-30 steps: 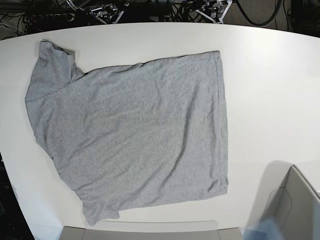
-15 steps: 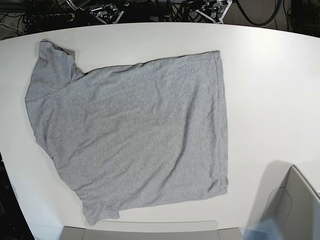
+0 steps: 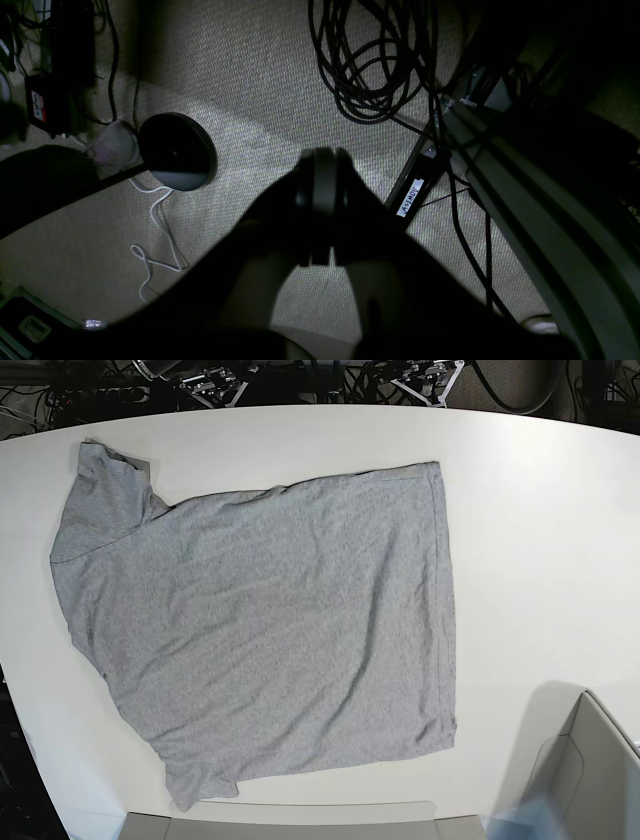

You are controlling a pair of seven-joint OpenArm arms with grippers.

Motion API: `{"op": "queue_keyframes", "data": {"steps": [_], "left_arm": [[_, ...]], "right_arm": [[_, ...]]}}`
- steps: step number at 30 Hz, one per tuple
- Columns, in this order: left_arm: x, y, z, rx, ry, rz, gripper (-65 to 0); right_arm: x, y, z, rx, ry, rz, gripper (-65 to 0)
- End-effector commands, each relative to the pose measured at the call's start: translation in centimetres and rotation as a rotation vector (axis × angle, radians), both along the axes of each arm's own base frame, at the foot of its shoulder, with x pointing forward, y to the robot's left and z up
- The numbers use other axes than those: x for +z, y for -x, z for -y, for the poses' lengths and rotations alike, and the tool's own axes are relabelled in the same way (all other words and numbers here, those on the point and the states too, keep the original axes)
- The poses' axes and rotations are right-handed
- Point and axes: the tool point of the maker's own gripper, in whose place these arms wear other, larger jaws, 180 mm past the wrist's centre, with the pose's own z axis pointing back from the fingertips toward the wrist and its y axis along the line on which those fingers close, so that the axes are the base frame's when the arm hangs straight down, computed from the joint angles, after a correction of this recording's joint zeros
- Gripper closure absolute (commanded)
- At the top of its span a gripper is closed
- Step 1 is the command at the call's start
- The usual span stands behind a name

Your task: Fold the T-shirt properly

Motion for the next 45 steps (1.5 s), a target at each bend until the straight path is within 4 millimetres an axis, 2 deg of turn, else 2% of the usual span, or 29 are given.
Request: {"op": "queue_keyframes", "data": {"steps": [1, 14, 18, 19, 22, 25, 27, 29, 30, 33, 35, 37, 39, 42, 44, 45], "left_arm": [[0.1, -0.4, -0.1, -0.001, -0.008, 0.016, 0.0], [0.1, -0.4, 0.0, -0.009, -0.007, 0.016, 0.0], [0.1, 0.1, -0.3, -0.012, -0.01, 0.008, 0.0], [0.1, 0.2, -0.9, -0.013, -0.019, 0.006, 0.0], [0.2, 2.7, -1.8, -0.006, -0.032, -0.034, 0.0], [0.2, 3.8, -1.8, -0.005, -0.032, -0.054, 0.0], [0.2, 4.4, -1.4, -0.009, -0.023, -0.072, 0.0], [0.1, 6.7, -1.1, 0.002, -0.007, -0.149, 0.0], [0.1, 7.1, -1.0, 0.009, -0.001, -0.176, 0.0], [0.2, 8.2, -0.9, 0.03, 0.011, -0.234, 0.0], [0.2, 8.1, -1.1, 0.015, 0.001, -0.209, 0.0], [0.4, 8.9, -1.5, -0.006, -0.019, -0.174, 0.0], [0.9, 10.1, -3.0, -0.032, -0.06, -0.138, 0.0], [1.7, 11.5, -4.3, -0.068, -0.102, -0.086, 0.0], [2.5, 12.1, -6.0, -0.104, -0.147, -0.034, 0.0], [2.9, 12.3, -6.2, -0.12, -0.16, -0.007, 0.0]], "right_arm": [[0.0, -0.5, 0.2, -0.002, 0.006, 0.01, 0.0], [0.0, -0.7, 0.2, 0.007, 0.006, 0.011, 0.0], [0.0, 0.9, 0.3, 0.007, 0.008, -0.012, 0.0], [0.0, 1.4, 0.4, 0.007, 0.009, -0.02, 0.0], [0.0, 3.4, 0.4, 0.007, 0.009, -0.05, 0.0], [0.1, 5.6, 0.5, 0.007, 0.011, -0.082, 0.0], [0.2, 6.5, 1.6, 0.008, 0.027, -0.096, 0.0], [0.3, 7.6, 2.1, 0.004, 0.034, -0.108, 0.0], [0.3, 8.1, 2.2, 0.004, 0.035, -0.115, 0.0], [0.5, 8.7, 3.5, 0.002, 0.053, -0.124, 0.0], [0.6, 9.2, 4.2, 0.0, 0.06, -0.112, 0.0], [0.7, 9.0, 4.7, 0.006, 0.054, -0.043, 0.0], [0.9, 9.5, 4.8, 0.008, 0.042, 0.021, 0.0], [1.5, 11.2, 4.8, -0.003, 0.027, 0.081, 0.0], [2.0, 11.8, 5.8, 0.007, 0.032, 0.125, 0.0], [2.3, 12.1, 6.0, 0.009, 0.03, 0.145, 0.0]]}}
